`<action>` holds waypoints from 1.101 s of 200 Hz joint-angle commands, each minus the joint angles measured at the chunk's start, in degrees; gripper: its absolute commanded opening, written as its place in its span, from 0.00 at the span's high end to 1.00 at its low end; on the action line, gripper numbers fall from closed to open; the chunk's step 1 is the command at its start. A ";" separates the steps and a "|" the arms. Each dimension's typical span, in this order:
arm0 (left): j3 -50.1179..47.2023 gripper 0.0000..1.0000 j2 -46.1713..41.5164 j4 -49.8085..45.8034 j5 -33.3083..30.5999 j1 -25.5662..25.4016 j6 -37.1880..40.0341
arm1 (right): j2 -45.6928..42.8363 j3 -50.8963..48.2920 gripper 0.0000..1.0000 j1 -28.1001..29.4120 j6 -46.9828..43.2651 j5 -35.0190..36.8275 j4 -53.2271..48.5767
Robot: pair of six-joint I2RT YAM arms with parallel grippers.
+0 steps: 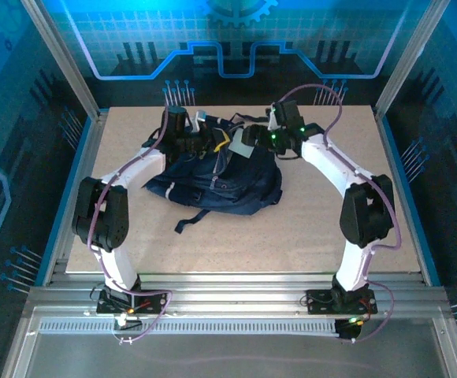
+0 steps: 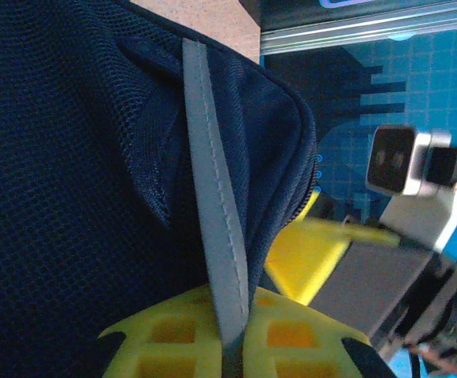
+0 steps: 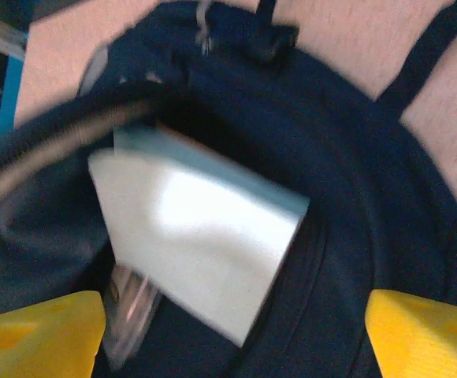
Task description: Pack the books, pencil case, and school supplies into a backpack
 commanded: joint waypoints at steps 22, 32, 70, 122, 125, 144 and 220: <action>5.20 1.00 -2.64 5.50 6.43 -0.92 0.30 | 10.98 9.40 0.29 -0.41 -4.01 -3.68 -1.27; 4.98 1.00 -2.88 5.18 5.54 -1.16 1.06 | 12.01 9.77 0.39 -0.25 -4.38 -5.03 -1.37; 5.59 1.00 -0.04 8.20 3.21 -2.29 0.06 | 7.16 1.59 0.58 0.52 -3.00 -8.45 0.77; 10.94 1.00 6.27 9.22 2.41 -5.34 -1.12 | 1.21 -4.24 0.54 3.52 -1.22 -8.53 0.90; 11.21 1.00 6.50 8.99 2.21 -5.56 -0.98 | 0.77 -4.43 0.53 3.75 -1.12 -8.21 0.70; 11.87 1.00 7.44 8.74 1.17 -6.26 -1.00 | -1.72 -5.72 0.45 5.06 -1.00 -4.98 -0.53; 8.99 1.00 7.89 12.91 1.36 -6.72 -3.53 | -2.78 -10.31 0.50 0.99 0.29 -13.81 4.12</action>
